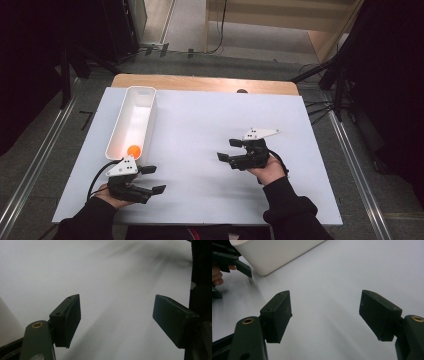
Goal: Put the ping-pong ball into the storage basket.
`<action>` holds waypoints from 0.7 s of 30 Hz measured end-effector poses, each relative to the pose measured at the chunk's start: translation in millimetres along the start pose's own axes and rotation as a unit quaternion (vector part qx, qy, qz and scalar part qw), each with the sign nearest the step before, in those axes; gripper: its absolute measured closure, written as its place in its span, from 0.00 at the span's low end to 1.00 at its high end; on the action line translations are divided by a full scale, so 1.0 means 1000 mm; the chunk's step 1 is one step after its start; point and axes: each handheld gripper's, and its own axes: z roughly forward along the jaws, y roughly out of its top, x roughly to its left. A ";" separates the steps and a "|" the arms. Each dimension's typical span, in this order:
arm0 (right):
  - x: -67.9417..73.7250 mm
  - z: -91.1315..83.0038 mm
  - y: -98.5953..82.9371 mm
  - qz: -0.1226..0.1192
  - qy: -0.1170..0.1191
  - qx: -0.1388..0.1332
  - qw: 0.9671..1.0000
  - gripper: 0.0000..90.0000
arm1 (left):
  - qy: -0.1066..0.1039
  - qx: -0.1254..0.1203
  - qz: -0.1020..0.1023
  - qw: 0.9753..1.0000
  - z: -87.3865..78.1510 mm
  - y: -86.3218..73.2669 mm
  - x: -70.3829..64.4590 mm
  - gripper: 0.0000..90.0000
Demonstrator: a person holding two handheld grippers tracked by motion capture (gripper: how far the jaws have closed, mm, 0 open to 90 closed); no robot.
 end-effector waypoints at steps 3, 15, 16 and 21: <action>-0.001 -0.003 -0.003 0.003 -0.001 -0.002 1.000 0.28 | 0.000 0.000 0.001 1.000 0.000 0.000 0.000 0.26; -0.001 -0.013 -0.015 0.006 -0.013 -0.002 1.000 0.28 | 0.001 0.000 0.000 1.000 0.001 0.000 0.000 0.26; -0.001 -0.014 -0.016 0.007 -0.017 -0.002 1.000 0.28 | 0.001 0.000 0.000 1.000 0.001 0.000 0.000 0.26; -0.002 -0.019 -0.021 0.008 -0.019 -0.003 1.000 0.28 | 0.001 0.002 0.001 1.000 0.001 0.000 0.000 0.26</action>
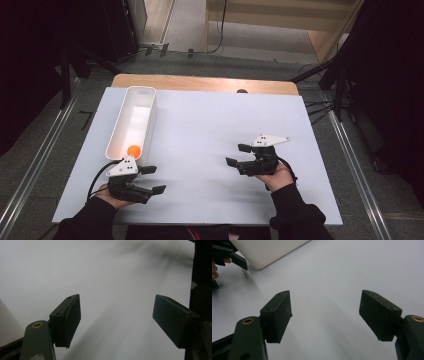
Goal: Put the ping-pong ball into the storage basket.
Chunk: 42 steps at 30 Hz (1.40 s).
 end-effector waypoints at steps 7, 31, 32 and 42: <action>-0.002 -0.006 -0.006 0.002 -0.007 -0.001 1.000 0.28 | 0.001 0.001 0.000 1.000 0.000 0.000 0.000 0.26; -0.005 -0.028 -0.029 0.023 -0.021 0.006 0.999 0.28 | -0.001 0.003 -0.003 1.000 0.000 0.000 0.001 0.26; -0.005 -0.029 -0.030 0.024 -0.023 0.008 0.999 0.28 | -0.001 0.003 -0.002 1.000 0.000 0.000 0.001 0.26; -0.007 -0.038 -0.040 0.026 -0.031 0.011 0.999 0.28 | 0.000 0.004 -0.001 1.000 0.000 0.000 0.001 0.26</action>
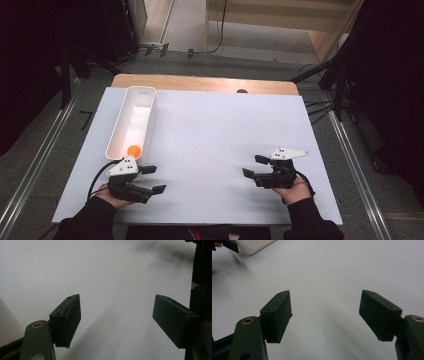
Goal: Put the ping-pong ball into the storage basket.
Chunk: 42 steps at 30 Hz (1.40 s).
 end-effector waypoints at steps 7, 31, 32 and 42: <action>-0.001 -0.007 -0.008 0.003 -0.007 -0.002 1.000 0.28 | 0.001 0.000 0.001 1.000 0.000 0.000 0.000 0.26; -0.003 -0.019 -0.026 0.002 -0.022 -0.002 1.000 0.28 | 0.003 -0.001 0.000 1.000 0.001 0.000 0.000 0.26; -0.003 -0.020 -0.027 0.007 -0.023 0.001 1.000 0.28 | 0.003 -0.001 0.000 1.000 0.001 0.000 0.000 0.26; -0.003 -0.019 -0.030 0.008 -0.019 0.005 1.000 0.28 | 0.002 0.000 0.000 1.000 0.001 0.000 -0.001 0.26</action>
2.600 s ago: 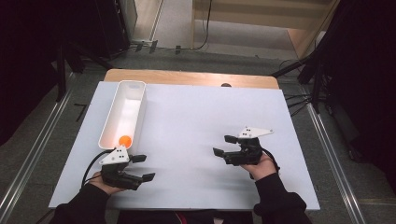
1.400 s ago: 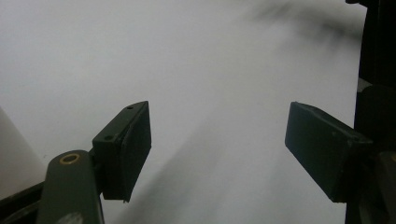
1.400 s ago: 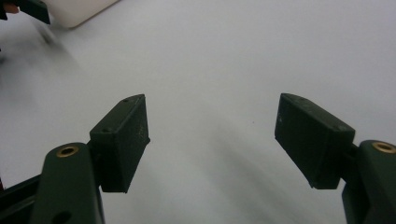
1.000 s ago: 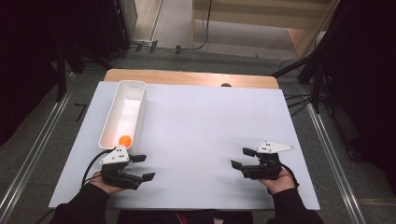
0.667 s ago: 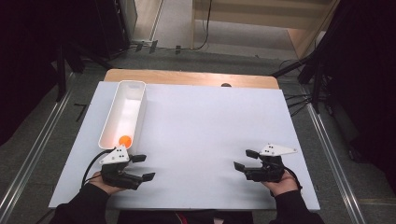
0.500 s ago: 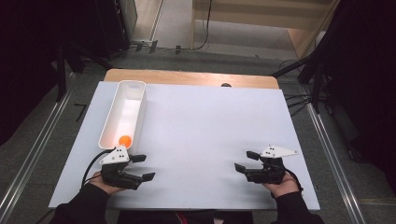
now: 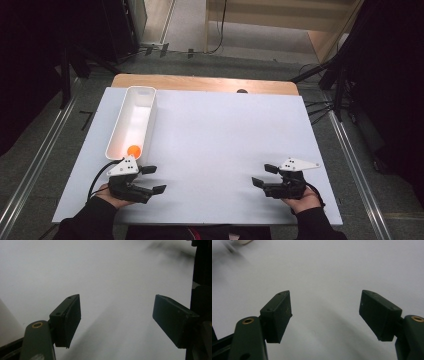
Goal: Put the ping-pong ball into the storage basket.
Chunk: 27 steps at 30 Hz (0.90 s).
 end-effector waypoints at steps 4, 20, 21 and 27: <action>0.000 0.001 0.000 0.000 0.002 0.000 1.000 0.28 | 0.000 0.000 0.001 1.000 0.000 0.000 0.000 0.26; 0.001 0.001 0.000 -0.003 0.002 0.007 1.000 0.28 | 0.000 0.000 0.001 1.000 0.000 0.000 0.000 0.26; 0.001 0.001 0.000 -0.001 0.002 0.008 1.000 0.28 | -0.001 0.000 0.000 1.000 0.000 0.000 0.000 0.26; 0.001 0.001 0.000 0.001 0.002 0.008 1.000 0.28 | -0.004 0.002 0.002 1.000 0.001 0.000 0.000 0.26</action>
